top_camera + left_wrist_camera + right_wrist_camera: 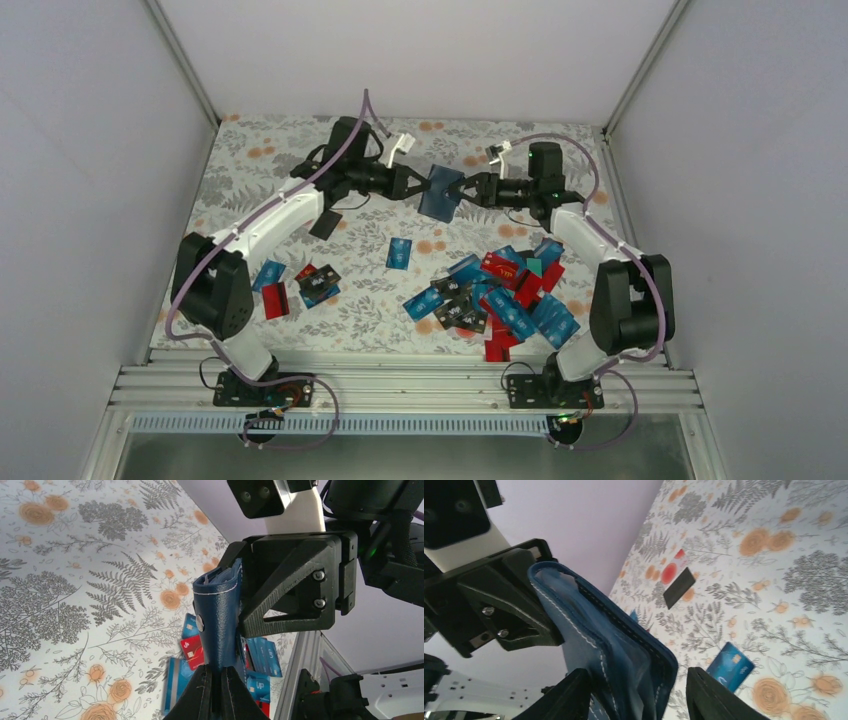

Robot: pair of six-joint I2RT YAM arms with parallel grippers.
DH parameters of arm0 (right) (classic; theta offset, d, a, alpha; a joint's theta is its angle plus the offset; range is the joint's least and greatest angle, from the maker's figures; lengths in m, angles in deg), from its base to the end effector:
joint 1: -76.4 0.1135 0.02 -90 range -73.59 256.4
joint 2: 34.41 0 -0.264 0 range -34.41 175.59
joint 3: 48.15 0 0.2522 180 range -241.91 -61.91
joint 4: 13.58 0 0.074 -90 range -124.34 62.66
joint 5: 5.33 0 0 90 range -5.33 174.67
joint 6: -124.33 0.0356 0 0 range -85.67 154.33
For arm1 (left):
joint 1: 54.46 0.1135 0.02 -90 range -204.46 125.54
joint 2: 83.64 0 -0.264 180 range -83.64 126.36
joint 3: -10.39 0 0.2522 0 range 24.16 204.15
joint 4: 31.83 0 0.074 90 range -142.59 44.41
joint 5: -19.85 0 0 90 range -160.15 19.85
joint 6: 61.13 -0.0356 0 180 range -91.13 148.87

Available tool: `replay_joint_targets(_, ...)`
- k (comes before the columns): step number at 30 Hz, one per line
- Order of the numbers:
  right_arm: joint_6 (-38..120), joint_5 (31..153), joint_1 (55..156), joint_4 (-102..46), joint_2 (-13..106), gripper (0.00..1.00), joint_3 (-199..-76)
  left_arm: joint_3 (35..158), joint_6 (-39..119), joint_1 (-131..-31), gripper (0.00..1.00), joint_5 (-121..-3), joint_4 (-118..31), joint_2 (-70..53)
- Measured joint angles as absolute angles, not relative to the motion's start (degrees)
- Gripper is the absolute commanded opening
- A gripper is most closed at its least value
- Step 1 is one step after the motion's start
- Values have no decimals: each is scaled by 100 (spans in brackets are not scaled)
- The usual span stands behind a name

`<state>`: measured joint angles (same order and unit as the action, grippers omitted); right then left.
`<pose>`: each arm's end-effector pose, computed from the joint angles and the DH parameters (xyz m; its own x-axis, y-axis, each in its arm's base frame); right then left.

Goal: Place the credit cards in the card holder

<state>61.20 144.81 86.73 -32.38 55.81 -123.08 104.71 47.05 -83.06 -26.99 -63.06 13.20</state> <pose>0.3292 0.0914 0.2596 -0.8516 0.0735 -0.5191 -0.4607 0.3675 0.8079 0.3277 -0.2064 0.3090 -0.7282 0.1378 -0.6714 0.6540 0.4328 -0.6205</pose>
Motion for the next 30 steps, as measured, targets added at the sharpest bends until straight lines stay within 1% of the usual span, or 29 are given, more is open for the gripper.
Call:
replay_joint_targets(6,6332,14776,8761,-3041,5415,19,-12321,10405,4578,-8258,2,-2413,-6348,1250)
replay_joint_targets(9,6420,14868,8828,-2953,5354,9,-12323,10342,4554,-8236,3,-2362,-6357,1209)
replay_joint_targets(10,6435,14888,8859,-2936,5340,6,-12323,10329,4547,-8221,5,-2354,-6372,1198)
replay_joint_targets(11,6440,14879,8887,-2927,5332,5,-12323,10298,4536,-8203,9,-2356,-6385,1178)
replay_joint_targets(12,6448,14874,8914,-2932,5327,5,-12323,10272,4530,-8193,19,-2356,-6409,1158)
replay_joint_targets(13,6431,14874,8938,-2945,5327,4,-12323,10250,4508,-8188,31,-2362,-6422,1134)
replay_joint_targets(14,6411,14881,8957,-2951,5327,4,-12325,10204,4510,-8188,46,-2393,-6424,1095)
replay_joint_targets(17,6348,14931,9091,-2966,5325,5,-12325,9959,4493,-8195,65,-2432,-6389,868)
replay_joint_targets(19,6311,15003,9196,-2966,5325,5,-12325,9675,4558,-8175,70,-2437,-6330,597)
replay_joint_targets(25,6188,15250,9469,-2964,5325,5,-12481,9002,4689,-7917,70,-2203,-6009,-199)
replay_joint_targets(29,6147,15438,9668,-2940,5325,4,-12695,8676,4748,-7873,62,-1927,-5769,-529)
replay_joint_targets(30,6120,15491,9714,-2932,5325,4,-12765,8622,4757,-7873,57,-1868,-5738,-575)
